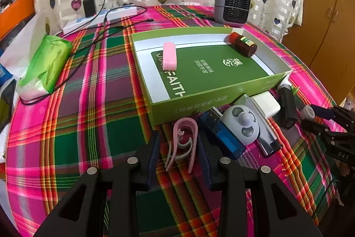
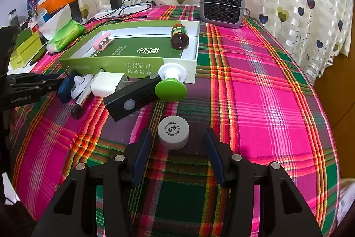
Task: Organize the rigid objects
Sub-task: 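Close the right tool on the white jar while the left tool grasps the pink clip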
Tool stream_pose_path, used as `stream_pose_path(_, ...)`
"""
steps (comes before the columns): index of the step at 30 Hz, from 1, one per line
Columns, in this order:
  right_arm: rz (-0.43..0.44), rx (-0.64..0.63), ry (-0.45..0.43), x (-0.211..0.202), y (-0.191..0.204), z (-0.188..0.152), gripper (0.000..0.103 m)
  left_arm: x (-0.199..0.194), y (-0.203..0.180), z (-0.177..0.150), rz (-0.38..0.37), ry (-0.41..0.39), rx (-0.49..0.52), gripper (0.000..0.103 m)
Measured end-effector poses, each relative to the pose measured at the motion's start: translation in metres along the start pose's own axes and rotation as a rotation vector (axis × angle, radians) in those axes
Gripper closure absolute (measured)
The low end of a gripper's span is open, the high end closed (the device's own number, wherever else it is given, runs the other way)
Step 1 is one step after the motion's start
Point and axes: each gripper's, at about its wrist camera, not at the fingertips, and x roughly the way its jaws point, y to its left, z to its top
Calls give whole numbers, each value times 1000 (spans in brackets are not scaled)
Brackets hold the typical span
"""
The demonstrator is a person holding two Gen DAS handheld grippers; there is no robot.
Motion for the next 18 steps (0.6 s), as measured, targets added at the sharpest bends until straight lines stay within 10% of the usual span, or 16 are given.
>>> stream_pose_path(18,-6,9,-11,-1,-5,0,75,-1,6,-1,11,-6,-32,81)
